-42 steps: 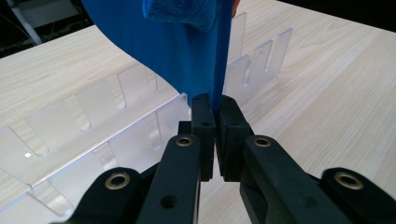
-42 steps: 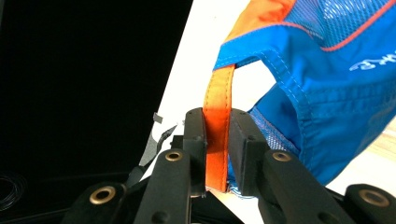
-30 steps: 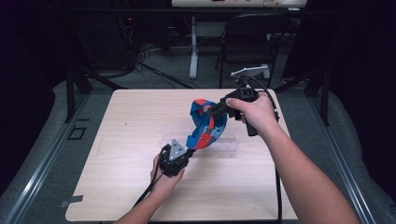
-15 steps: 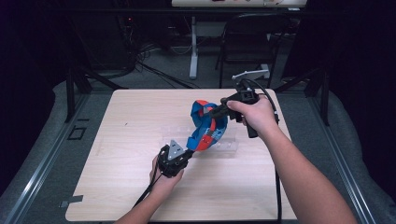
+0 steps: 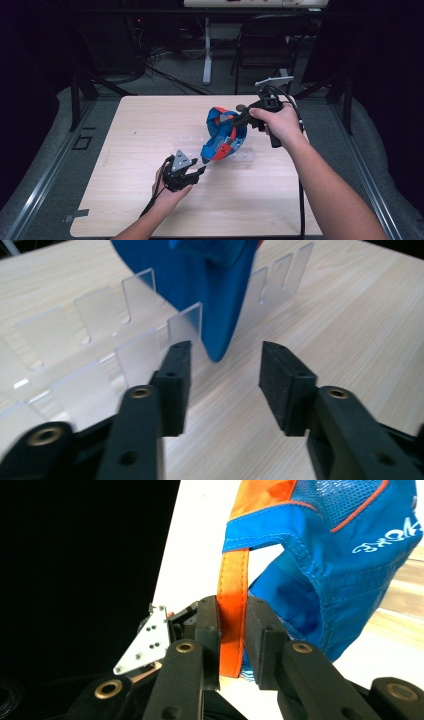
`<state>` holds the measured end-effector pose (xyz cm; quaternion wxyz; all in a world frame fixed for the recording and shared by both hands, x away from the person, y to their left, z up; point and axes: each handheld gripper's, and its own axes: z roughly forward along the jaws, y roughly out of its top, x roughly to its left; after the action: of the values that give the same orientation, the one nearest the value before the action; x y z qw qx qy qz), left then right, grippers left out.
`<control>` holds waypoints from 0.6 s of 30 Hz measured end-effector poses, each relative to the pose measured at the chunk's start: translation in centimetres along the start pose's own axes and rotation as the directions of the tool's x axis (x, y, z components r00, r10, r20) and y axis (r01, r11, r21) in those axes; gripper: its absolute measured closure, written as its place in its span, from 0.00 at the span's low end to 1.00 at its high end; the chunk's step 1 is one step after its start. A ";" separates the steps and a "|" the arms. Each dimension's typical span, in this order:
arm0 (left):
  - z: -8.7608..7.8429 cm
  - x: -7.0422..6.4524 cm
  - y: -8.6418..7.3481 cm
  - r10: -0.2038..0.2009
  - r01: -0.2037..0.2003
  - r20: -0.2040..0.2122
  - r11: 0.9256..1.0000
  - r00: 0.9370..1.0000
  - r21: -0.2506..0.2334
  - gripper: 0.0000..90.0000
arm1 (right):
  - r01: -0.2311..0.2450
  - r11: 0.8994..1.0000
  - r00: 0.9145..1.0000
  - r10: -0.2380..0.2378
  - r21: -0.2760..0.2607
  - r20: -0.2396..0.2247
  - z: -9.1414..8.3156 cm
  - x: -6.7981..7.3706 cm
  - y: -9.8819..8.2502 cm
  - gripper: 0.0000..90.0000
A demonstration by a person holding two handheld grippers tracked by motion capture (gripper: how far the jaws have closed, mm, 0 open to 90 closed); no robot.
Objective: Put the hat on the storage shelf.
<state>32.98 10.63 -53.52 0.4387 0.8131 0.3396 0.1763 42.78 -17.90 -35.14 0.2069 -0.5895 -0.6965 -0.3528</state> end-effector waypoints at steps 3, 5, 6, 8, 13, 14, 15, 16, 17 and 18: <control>-0.4 0.4 -0.4 0.002 -0.002 -0.002 1.000 1.000 0.015 0.60 | 0.004 1.000 1.000 -0.004 -0.017 0.008 -0.1 0.0 -0.1 0.86; -0.6 0.7 -0.6 0.002 -0.001 -0.008 1.000 1.000 0.020 0.59 | 0.002 1.000 1.000 -0.002 -0.007 0.010 -0.3 0.0 -0.2 0.86; -0.8 0.8 -0.6 -0.002 0.002 -0.008 1.000 1.000 0.023 0.59 | 0.003 1.000 1.000 -0.003 -0.004 0.015 -0.3 -0.1 -0.2 0.86; -0.9 1.0 -0.7 -0.005 0.005 -0.007 1.000 1.000 0.020 0.58 | -0.001 1.000 1.000 0.002 -0.006 0.016 -0.3 -0.1 -0.2 0.84; -1.5 1.3 -0.9 -0.009 0.009 0.005 1.000 1.000 0.025 0.57 | -0.002 1.000 1.000 0.003 -0.027 0.012 -0.6 -0.2 -0.4 0.83; -1.7 1.3 -1.0 -0.009 0.009 0.005 1.000 1.000 0.027 0.56 | 0.003 1.000 1.000 -0.003 -0.010 0.020 -0.8 -0.2 -0.4 0.83; -1.9 1.4 -1.0 0.001 -0.001 0.004 0.999 1.000 0.033 0.56 | 0.005 1.000 1.000 -0.005 -0.008 0.024 -0.8 -0.3 -0.4 0.82; -2.1 1.4 -1.0 0.006 -0.006 0.004 0.999 1.000 0.032 0.55 | -0.001 1.000 0.999 0.002 -0.013 0.032 -0.8 -0.3 -0.5 0.82; -2.4 1.4 -1.1 0.004 -0.004 0.004 0.999 1.000 0.032 0.55 | 0.004 1.000 0.999 -0.003 -0.025 0.033 -0.8 -0.4 -0.6 0.81; -2.6 1.6 -1.1 0.008 -0.008 0.004 0.999 1.000 0.032 0.55 | 0.012 1.000 0.999 -0.012 -0.012 0.040 -1.0 -0.5 -0.6 0.81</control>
<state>32.10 13.73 -53.01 0.4255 0.8217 0.3383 0.1712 42.21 -19.01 -34.99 0.1873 -0.5935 -0.7017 -0.3467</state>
